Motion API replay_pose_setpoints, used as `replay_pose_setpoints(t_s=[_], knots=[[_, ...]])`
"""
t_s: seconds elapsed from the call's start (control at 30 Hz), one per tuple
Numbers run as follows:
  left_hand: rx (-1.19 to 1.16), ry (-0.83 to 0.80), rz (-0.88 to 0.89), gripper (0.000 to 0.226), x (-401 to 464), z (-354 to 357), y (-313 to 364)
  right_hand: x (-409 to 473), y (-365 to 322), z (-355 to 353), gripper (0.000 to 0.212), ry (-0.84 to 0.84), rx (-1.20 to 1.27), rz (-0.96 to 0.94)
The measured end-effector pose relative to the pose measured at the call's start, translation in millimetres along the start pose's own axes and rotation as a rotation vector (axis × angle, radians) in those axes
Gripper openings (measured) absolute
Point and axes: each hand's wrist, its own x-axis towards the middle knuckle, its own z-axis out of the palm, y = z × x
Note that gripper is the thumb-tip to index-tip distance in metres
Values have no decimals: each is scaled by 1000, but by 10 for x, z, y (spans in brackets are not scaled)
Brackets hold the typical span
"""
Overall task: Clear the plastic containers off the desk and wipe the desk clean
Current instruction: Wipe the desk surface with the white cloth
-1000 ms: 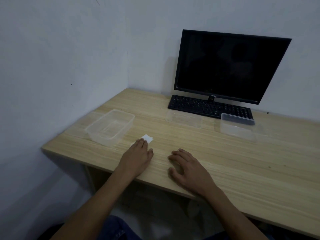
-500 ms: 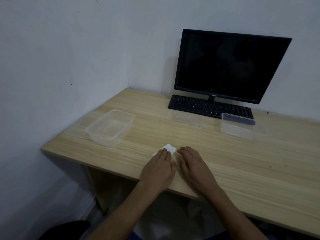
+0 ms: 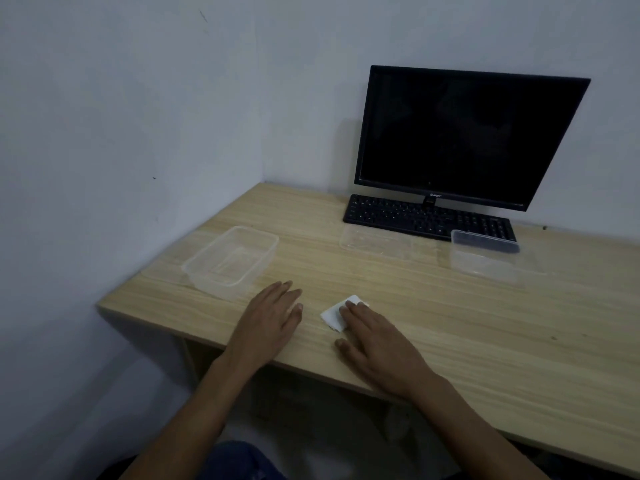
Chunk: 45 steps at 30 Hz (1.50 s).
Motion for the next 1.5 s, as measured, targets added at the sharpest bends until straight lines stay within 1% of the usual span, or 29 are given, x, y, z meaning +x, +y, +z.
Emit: replay_pose_setpoints(t_s=[0.07, 0.1, 0.2, 0.27, 0.4, 0.43, 0.47, 0.53, 0.57, 0.63, 0.7, 0.77, 0.9, 1.03, 1.13, 1.27, 1.33, 1.37, 1.43, 1.5], knots=[[21, -40, -28, 48, -25, 12, -33, 47, -85, 17, 90, -87, -34, 15], [39, -53, -22, 49, -36, 26, -33, 67, -109, 25, 95, -110, -43, 27], [74, -78, 22, 51, -34, 54, -16, 34, -100, 29, 97, -149, -49, 54], [79, -80, 29, 57, -32, 72, -37, -62, -65, -1, 98, -174, -42, 84], [70, -55, 67, 67, -50, 100, -73, -189, 103, -106, 110, -228, -54, 185], [56, -48, 76, 73, -48, 104, -80, -174, 150, -131, 107, -242, -56, 213], [45, -42, 77, 78, -52, 102, -84, -144, 187, -146, 98, -253, -59, 233], [36, -42, 69, 82, -47, 107, -98, -35, 231, -143, 83, -250, -70, 257], [32, -42, 63, 82, -43, 108, -93, 32, 235, -134, 80, -241, -79, 258], [31, -44, 43, 73, -34, 104, -81, 185, 213, -97, 81, -231, -89, 249], [41, -50, 25, 57, -18, 101, -79, 328, 145, -55, 81, -222, -77, 222], [54, -54, 16, 50, -6, 94, -67, 431, 46, -25, 81, -221, -69, 184], [75, -70, 9, 49, 2, 85, -51, 489, -181, 56, 82, -230, -55, 86], [101, -82, 24, 50, -11, 77, -44, 331, -279, 125, 81, -223, -61, 17], [86, -71, 16, 50, -20, 81, -49, 178, -215, 86, 78, -234, -79, 1], [69, -40, 15, 50, -24, 97, -60, 28, -44, -7, 80, -252, -120, 19], [69, -32, 21, 52, -26, 106, -69, -25, 32, -36, 80, -257, -141, 29], [65, -32, 22, 57, -28, 106, -69, -40, 61, -50, 80, -262, -146, 35], [56, -21, 25, 74, -32, 106, -70, -5, 96, -74, 81, -272, -140, 47], [51, -19, 22, 82, -27, 114, -77, 111, 108, -73, 82, -277, -120, 52]])
